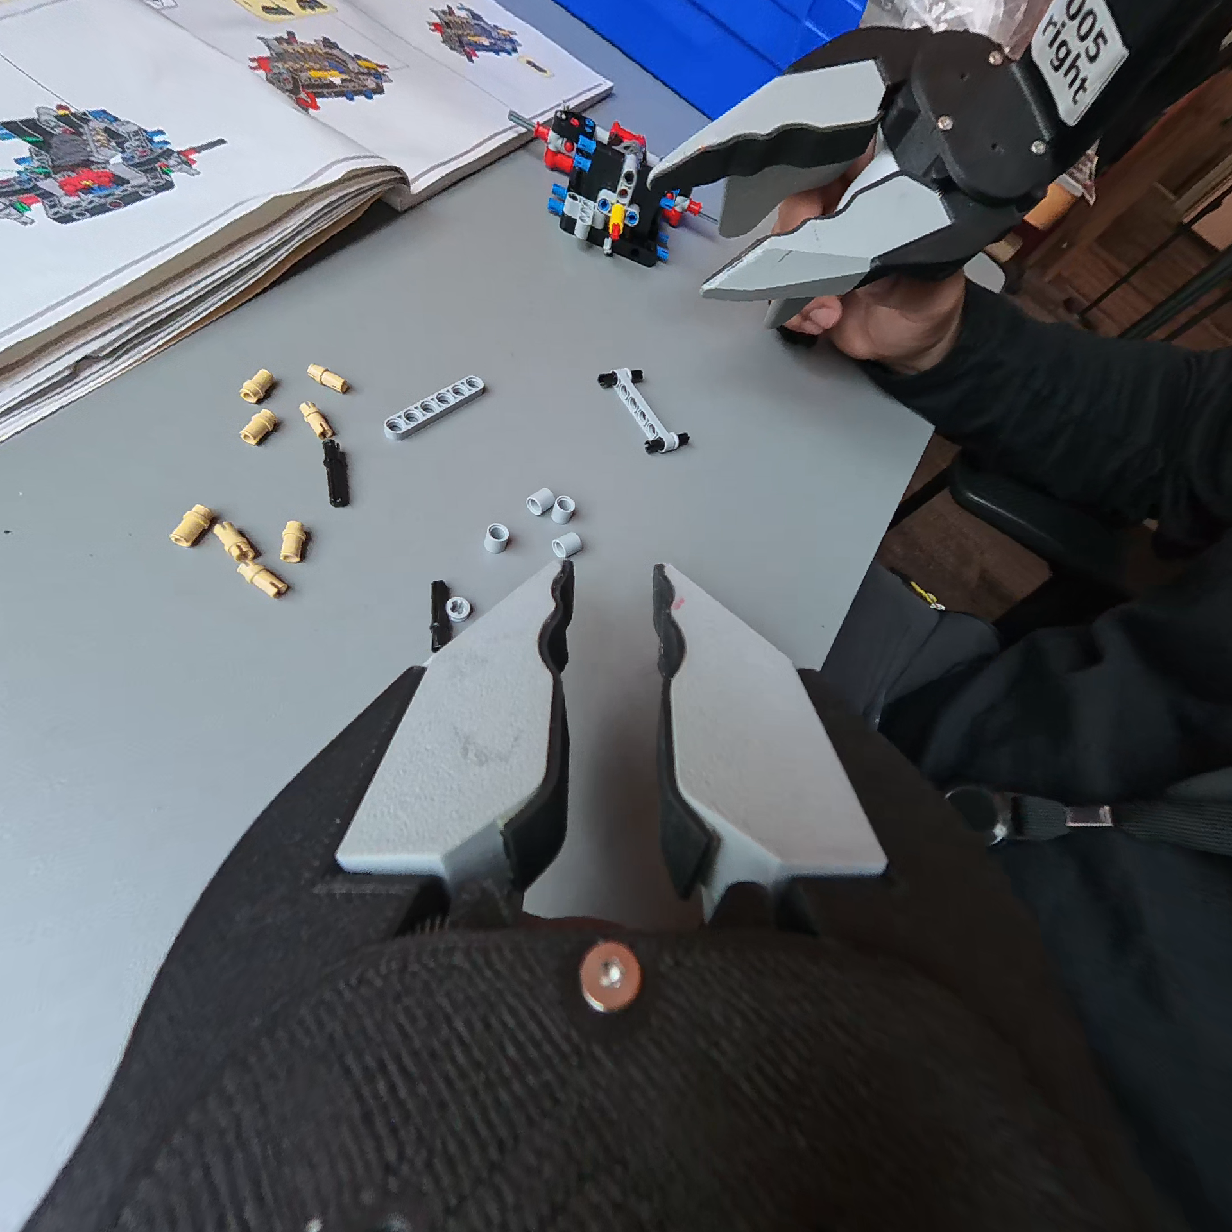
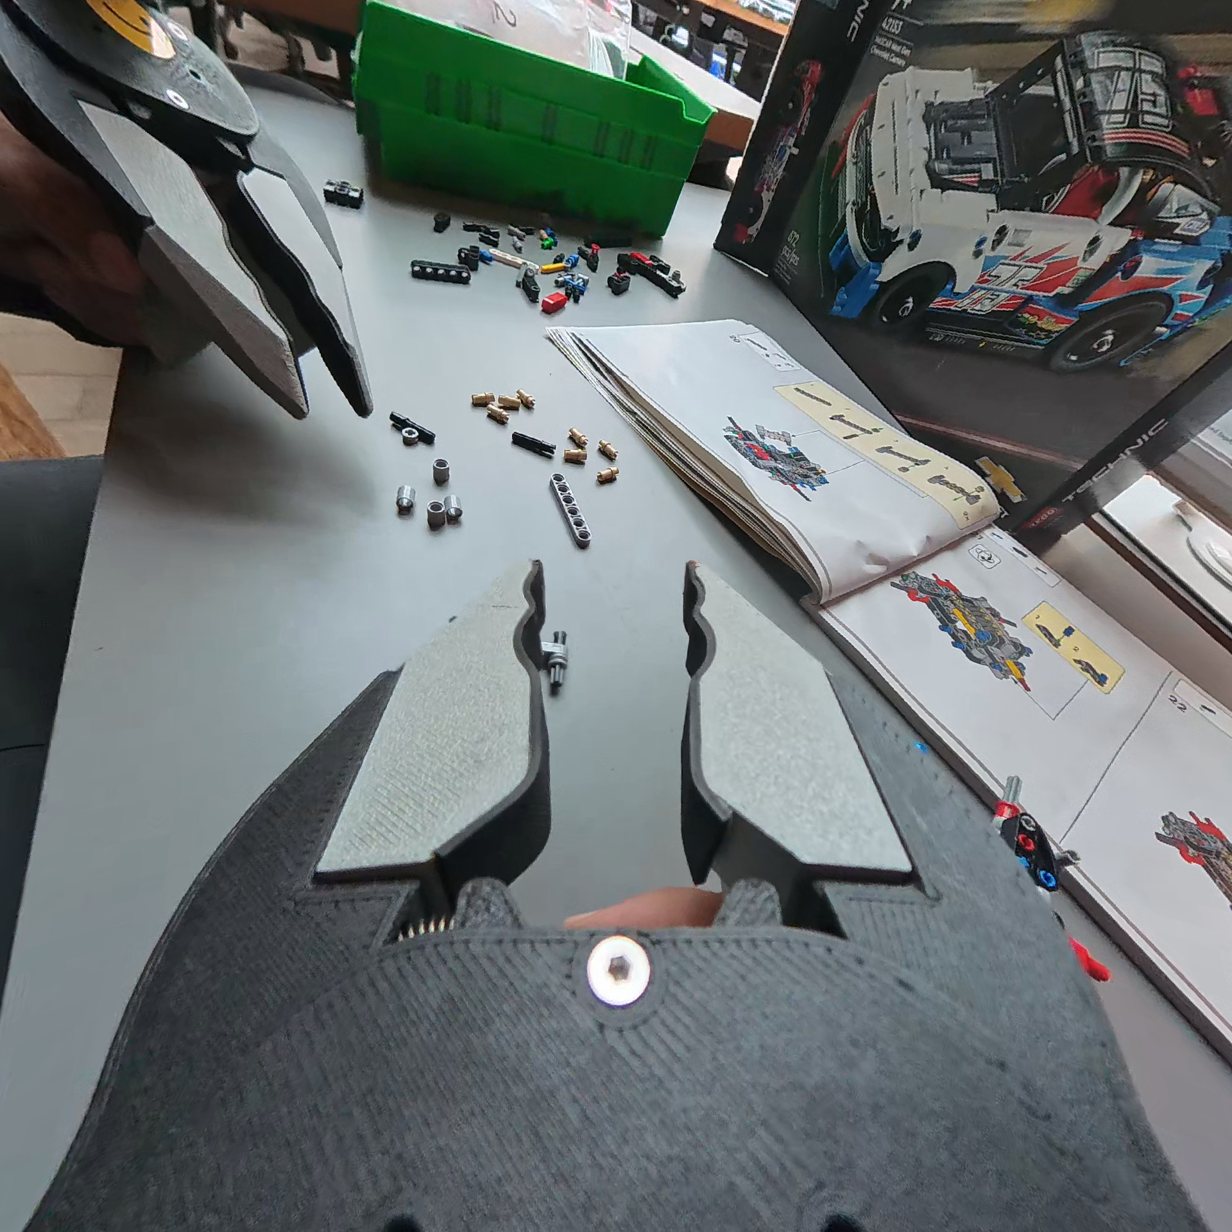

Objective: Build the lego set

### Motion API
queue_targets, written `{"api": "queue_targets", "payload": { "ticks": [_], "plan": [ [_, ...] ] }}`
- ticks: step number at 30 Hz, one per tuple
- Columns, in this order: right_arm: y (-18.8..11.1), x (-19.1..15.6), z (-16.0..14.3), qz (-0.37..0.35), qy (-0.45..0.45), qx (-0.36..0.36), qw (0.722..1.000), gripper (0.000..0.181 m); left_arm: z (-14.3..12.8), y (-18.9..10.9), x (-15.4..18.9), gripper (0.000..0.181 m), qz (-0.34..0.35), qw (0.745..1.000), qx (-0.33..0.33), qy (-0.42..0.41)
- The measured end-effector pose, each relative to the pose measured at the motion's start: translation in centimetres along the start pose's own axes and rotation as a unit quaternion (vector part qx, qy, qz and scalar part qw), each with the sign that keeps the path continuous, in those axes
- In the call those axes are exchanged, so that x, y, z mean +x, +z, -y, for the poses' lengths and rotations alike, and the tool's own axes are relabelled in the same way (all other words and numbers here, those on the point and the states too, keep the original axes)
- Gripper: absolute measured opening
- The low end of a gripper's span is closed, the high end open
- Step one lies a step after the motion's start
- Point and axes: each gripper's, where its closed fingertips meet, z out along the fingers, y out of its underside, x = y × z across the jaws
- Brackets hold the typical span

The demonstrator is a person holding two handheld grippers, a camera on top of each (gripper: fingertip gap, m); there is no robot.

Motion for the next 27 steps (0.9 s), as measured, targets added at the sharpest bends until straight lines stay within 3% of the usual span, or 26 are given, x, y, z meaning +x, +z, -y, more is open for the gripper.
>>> {"api": "queue_targets", "payload": {
  "ticks": [12,17,27],
  "plan": [
    [-0.1,1.1,-0.3,-0.012,-0.002,0.001,1.0,0.037,0.3,-0.2,0.0,0.02,0.001,1.0,0.014,-0.001],
    [0.0,0.7,-0.3,-0.013,-0.022,-0.001,1.0,0.04,-0.1,0.5,0.1,0.019,0.022,1.0,-0.007,0.018],
    [-0.3,2.1,-0.1,-0.043,0.022,0.006,0.999,0.053,-1.3,1.3,0.2,0.018,0.061,0.994,-0.049,0.079]
  ]
}}
